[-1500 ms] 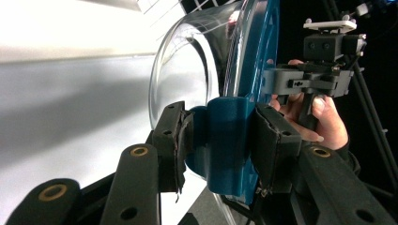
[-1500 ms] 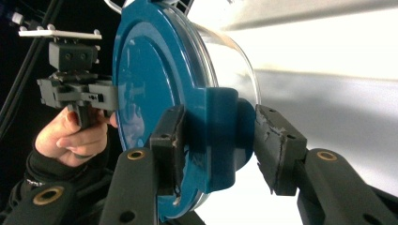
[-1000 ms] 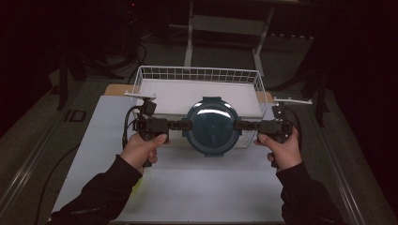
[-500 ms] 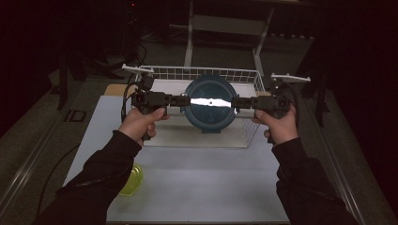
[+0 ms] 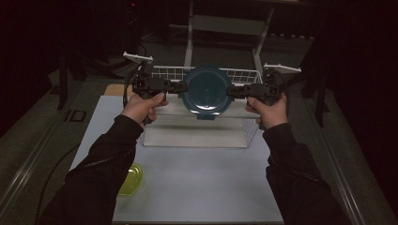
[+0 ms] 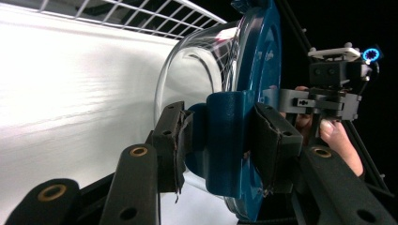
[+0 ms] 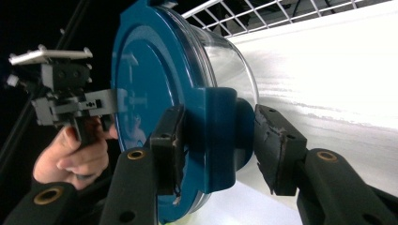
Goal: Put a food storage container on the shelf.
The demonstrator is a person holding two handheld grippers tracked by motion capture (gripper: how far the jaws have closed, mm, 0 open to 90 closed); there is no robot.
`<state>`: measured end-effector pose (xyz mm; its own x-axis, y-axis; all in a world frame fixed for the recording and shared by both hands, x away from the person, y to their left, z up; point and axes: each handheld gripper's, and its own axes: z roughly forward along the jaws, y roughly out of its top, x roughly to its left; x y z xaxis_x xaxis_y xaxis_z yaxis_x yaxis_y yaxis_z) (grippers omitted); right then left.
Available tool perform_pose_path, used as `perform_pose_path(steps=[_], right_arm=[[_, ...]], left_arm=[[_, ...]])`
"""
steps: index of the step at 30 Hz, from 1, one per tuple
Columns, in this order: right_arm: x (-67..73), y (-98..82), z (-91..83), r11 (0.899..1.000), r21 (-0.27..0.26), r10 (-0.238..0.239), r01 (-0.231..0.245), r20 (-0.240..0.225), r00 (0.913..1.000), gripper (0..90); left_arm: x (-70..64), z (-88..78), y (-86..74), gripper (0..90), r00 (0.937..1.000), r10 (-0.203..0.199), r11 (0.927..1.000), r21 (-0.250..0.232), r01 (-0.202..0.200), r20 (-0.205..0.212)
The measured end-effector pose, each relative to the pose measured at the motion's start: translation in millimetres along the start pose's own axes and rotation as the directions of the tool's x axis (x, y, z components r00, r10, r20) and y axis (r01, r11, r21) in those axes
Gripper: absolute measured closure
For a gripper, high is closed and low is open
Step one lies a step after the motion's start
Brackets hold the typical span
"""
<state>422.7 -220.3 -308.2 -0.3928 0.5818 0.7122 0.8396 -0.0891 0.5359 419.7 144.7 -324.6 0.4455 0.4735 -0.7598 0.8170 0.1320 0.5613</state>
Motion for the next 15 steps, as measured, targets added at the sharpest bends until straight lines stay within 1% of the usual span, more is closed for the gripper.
perform_pose_path(steps=[2,3,5,7,8,9,10,11,12,13,14,15], right_arm=[[0.2,1.6,1.2,1.0,0.0,0.002,-0.002,0.002,1.0,55.0],[0.5,2.8,2.1,1.0,0.0,0.0,0.0,0.005,1.0,55.0],[0.5,5.8,4.4,1.0,-0.001,0.015,-0.015,0.013,0.9998,54.9],[-1.0,7.5,6.1,0.999,-0.001,0.037,-0.036,0.019,0.9992,54.6],[-1.0,7.5,6.1,0.999,-0.001,0.037,-0.036,0.019,0.9992,54.6],[-2.0,8.1,6.8,0.999,-0.002,0.051,-0.051,0.02,0.9985,54.5],[-5.1,9.4,7.6,0.997,-0.003,0.079,-0.079,0.02,0.9966,54.3],[-6.5,9.7,8.1,0.996,-0.005,0.087,-0.087,0.018,0.9961,54.0],[-7.5,10.1,8.7,0.996,-0.005,0.088,-0.088,0.025,0.9958,53.5],[-7.7,10.5,9.3,0.996,-0.009,0.086,-0.086,0.042,0.9954,53.5],[-7.7,11.2,10.3,0.997,-0.01,0.078,-0.077,0.067,0.9947,53.8],[-8.5,11.7,11.9,0.998,-0.011,0.068,-0.067,0.079,0.9946,62.1]], left_arm=[[1.0,0.1,0.9,56.7,1.0,-0.002,1.0,0.0,0.002,-0.001],[4.0,0.8,2.6,56.7,0.9998,-0.019,0.9998,-0.001,0.019,0.001],[8.4,2.6,3.9,56.6,0.9992,-0.039,0.9992,-0.012,0.039,0.009],[10.9,4.4,5.7,56.2,0.9985,-0.053,0.9985,-0.012,0.053,0.009],[10.9,4.4,5.7,56.1,0.9985,-0.053,0.9985,-0.012,0.053,0.009],[10.6,6.1,7.6,56.1,0.9986,-0.052,0.9986,-0.002,0.052,-0.002],[10.8,7.0,7.8,55.5,0.998,-0.063,0.998,0.0,0.063,-0.005],[11.0,7.8,7.6,55.3,0.9982,-0.059,0.9982,0.006,0.059,-0.008],[11.3,9.1,7.7,54.4,0.9983,-0.057,0.9982,0.021,0.057,-0.013],[12.6,10.2,7.4,53.3,0.9976,-0.068,0.9973,0.026,0.069,-0.01],[13.8,11.9,6.9,52.4,0.9974,-0.07,0.9972,0.025,0.071,-0.016],[16.3,12.5,7.2,50.3,0.9966,-0.081,0.9964,0.024,0.081,-0.018]])
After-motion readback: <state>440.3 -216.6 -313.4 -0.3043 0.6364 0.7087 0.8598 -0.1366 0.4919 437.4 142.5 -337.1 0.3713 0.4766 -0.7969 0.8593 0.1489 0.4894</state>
